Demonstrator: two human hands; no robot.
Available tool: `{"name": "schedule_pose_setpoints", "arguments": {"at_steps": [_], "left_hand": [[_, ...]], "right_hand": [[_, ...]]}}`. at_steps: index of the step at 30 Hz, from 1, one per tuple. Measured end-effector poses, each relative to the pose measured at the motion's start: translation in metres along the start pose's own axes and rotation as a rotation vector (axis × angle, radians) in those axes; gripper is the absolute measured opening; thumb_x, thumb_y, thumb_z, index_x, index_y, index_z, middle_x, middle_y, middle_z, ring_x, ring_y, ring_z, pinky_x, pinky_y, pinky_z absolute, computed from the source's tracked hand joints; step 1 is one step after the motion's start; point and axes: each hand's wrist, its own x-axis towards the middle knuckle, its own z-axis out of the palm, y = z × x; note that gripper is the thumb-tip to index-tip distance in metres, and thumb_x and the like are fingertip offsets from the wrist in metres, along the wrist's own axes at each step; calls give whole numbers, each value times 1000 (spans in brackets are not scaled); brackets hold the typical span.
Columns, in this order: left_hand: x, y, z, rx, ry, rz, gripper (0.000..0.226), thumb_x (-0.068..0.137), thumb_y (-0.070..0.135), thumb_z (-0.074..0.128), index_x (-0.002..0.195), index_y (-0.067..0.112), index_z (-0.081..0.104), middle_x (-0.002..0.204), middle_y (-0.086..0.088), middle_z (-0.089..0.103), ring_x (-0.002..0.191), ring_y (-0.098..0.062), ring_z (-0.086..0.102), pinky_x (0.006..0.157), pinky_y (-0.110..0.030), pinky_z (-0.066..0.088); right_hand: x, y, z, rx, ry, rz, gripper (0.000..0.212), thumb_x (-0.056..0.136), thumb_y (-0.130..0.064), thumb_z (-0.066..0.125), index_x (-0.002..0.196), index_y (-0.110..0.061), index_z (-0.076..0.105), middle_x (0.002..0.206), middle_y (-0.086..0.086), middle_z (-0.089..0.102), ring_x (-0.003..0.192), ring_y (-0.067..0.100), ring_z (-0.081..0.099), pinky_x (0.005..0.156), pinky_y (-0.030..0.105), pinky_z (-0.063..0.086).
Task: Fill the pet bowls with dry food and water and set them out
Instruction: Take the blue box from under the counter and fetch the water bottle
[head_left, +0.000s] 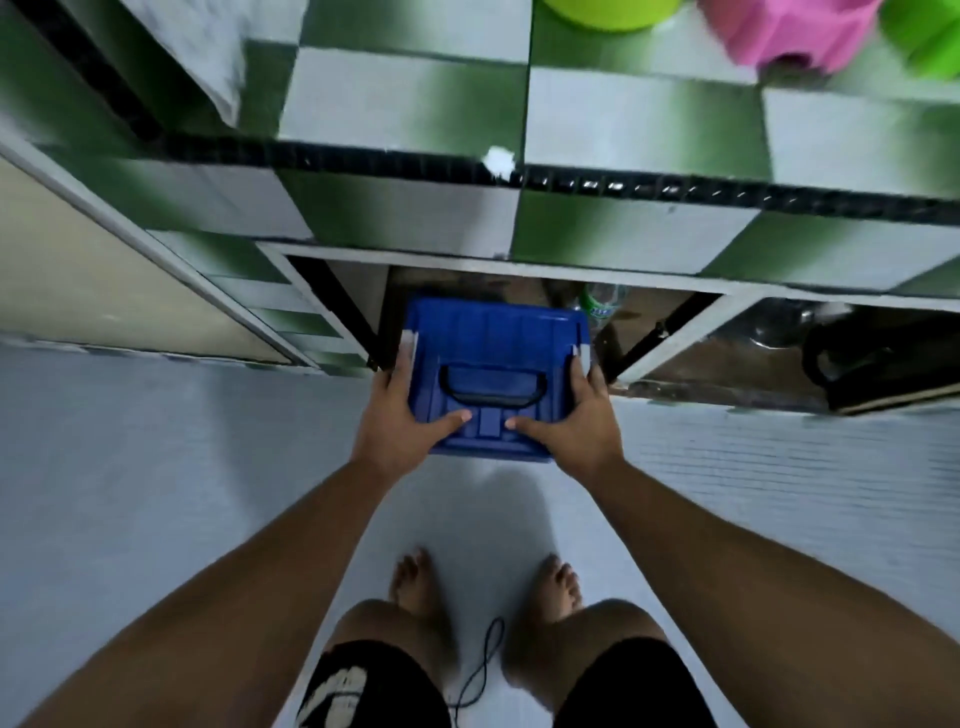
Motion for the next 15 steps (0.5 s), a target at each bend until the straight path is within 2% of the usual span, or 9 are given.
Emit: {"name": "schedule_pose_setpoints", "arguments": {"at_steps": [5,10,15], "left_hand": [[-76,59,-47,6,9,-100,126,69,64,85,163,39,6,153,-2,38,139,-22,46,114,-43,43],[-135,114,-97,12,94,-103,126,69,63,84,164,39,4,156,-3,37,141,-23,43,113,-41,43],[-171,161,-131,-84,246,-106,128,67,62,86,164,37,7,158,-1,35,143,-20,40,116,-40,40]], "right_hand": [[-82,-46,-49,-16,9,3,137,52,-71,84,160,-30,10,166,-3,9,150,19,23,116,42,37],[-137,-96,-99,-53,2,-88,136,56,-68,84,160,-30,5,167,-4,0,152,20,16,117,38,31],[-152,-149,-146,-75,0,-220,136,54,-70,84,160,-31,8,166,-8,7,151,19,22,119,39,33]]}}
